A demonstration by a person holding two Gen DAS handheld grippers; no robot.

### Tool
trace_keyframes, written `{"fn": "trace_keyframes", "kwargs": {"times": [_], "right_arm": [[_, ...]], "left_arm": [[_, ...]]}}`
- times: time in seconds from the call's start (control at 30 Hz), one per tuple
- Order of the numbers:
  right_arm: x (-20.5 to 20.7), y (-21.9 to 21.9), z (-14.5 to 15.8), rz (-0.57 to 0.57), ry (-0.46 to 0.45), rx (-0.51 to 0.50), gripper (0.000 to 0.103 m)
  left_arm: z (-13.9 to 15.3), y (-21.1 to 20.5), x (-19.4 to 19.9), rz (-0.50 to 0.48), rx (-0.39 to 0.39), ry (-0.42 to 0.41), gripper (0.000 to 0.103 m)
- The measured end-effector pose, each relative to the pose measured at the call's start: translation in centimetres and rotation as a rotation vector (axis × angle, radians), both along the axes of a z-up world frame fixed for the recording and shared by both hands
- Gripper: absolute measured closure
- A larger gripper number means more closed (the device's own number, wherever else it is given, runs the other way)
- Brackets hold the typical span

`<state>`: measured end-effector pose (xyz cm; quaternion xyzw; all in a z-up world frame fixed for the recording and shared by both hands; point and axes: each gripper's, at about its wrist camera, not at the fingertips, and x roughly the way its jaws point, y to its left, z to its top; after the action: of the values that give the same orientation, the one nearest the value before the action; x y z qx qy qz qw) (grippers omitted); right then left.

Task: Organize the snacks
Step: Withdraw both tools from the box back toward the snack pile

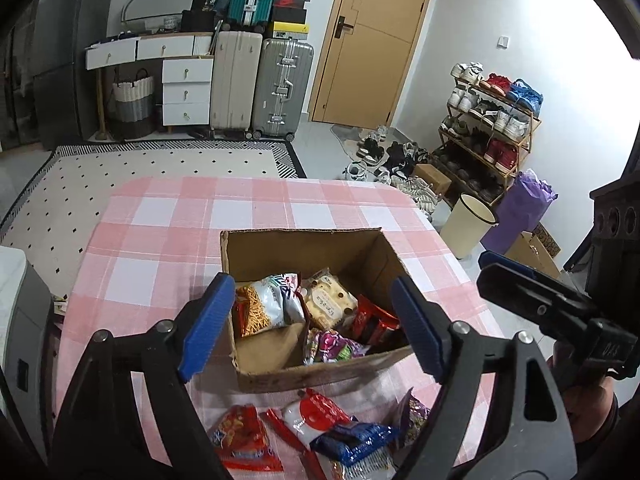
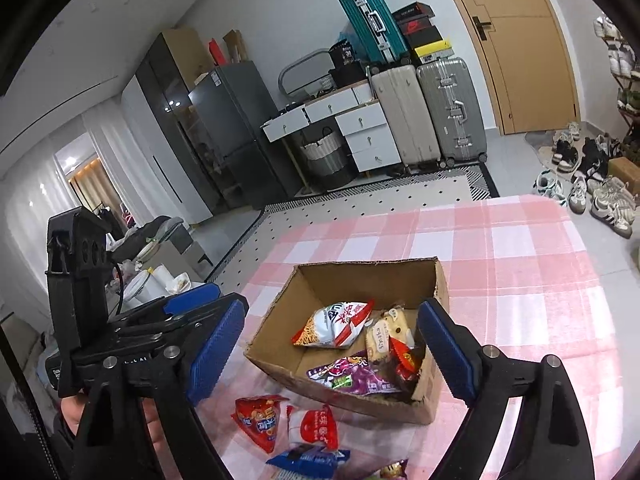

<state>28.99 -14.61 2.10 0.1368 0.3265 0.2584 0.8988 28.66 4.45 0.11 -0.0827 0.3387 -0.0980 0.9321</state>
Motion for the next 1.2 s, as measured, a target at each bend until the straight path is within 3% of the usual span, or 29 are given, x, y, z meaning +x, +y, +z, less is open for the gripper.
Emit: {"fn": "trace_keyframes", "kwargs": {"times": [0.47, 0.7, 0.9, 1.03, 1.2], "right_arm": [[-6.6, -1.1, 2.4, -0.002, -0.052, 0.001, 0.004], [-11.0, -2.6, 3.9, -0.014, -0.100, -0.026, 0.002], [-13.7, -3.1, 3.9, -0.016, -0.109, -0.039, 0.002], [-15.4, -3.3, 3.5, -0.011, -0.113, -0.049, 0.001], [-16.5, -3.4, 2.4, -0.009, -0.084, -0.066, 0.001]], "left_arm": [[2.2, -0.6, -7.2, 0.007, 0.026, -0.042, 0.017], [2.4, -0.6, -10.8, 0.015, 0.004, -0.056, 0.015], [2.6, -1.1, -14.4, -0.007, 0.006, -0.081, 0.015], [2.5, -0.9, -16.2, -0.001, 0.001, -0.088, 0.001], [1.6, -0.7, -17.9, 0.007, -0.013, -0.084, 0.001]]}}
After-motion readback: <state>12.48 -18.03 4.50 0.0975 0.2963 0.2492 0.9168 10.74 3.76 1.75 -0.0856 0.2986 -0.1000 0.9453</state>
